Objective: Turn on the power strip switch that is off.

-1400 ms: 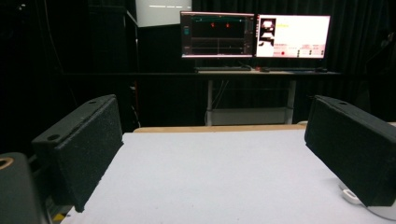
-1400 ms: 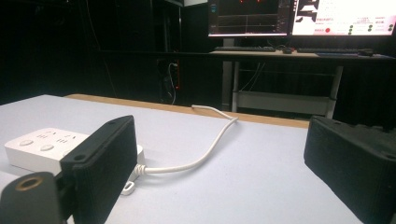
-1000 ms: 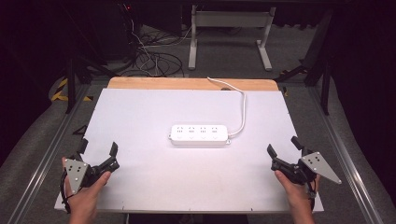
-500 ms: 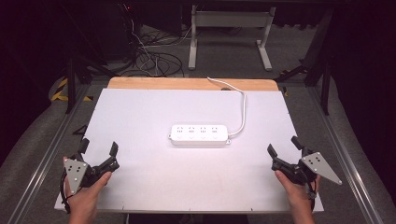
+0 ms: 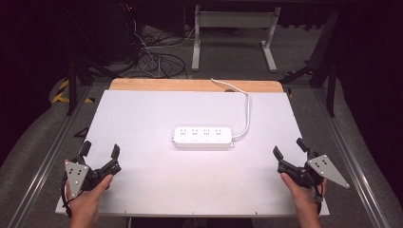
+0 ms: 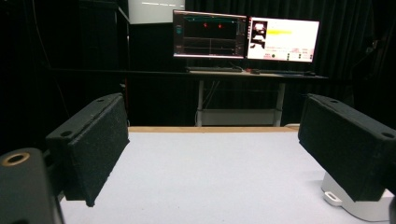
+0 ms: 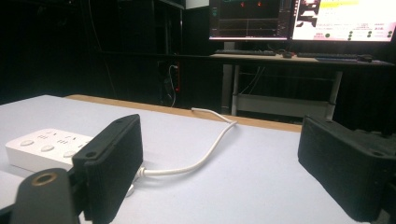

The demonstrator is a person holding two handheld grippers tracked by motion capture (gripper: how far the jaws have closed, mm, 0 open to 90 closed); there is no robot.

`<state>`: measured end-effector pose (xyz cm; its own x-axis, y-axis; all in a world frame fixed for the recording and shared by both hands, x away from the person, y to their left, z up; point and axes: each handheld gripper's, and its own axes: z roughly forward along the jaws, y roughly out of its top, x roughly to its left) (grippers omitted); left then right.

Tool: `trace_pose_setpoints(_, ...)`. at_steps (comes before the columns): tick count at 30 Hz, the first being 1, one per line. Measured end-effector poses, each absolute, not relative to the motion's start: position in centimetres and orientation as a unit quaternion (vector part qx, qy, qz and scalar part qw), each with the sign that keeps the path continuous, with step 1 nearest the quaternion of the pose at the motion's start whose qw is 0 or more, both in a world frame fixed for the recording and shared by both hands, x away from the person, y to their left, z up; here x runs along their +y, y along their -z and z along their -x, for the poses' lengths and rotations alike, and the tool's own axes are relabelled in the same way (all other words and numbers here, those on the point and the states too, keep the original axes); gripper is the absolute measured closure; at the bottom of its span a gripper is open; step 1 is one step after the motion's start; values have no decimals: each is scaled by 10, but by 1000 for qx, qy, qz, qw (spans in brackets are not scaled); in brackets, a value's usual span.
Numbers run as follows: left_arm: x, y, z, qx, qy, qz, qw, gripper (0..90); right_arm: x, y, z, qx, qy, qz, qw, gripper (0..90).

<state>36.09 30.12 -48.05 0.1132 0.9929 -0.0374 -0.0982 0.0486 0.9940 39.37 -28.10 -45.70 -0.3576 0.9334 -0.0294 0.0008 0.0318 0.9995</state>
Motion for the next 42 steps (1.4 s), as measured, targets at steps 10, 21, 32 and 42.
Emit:
trace_pose_setpoints(10,301,480,-361,454,-486,-493,561,92,-281,453,-397,593,-575,-388,409,156)
trace_pose_setpoints(21,301,481,-361,454,-489,-495,556,92,-282,447,-400,589,-579,-385,412,176)
trace_pose_setpoints(32,301,482,-361,452,-488,-499,555,92,-278,438,-406,600,-578,-368,411,244)
trace_pose_setpoints(42,301,483,-362,453,-490,-500,552,92,-274,433,-412,613,-579,-361,398,327)
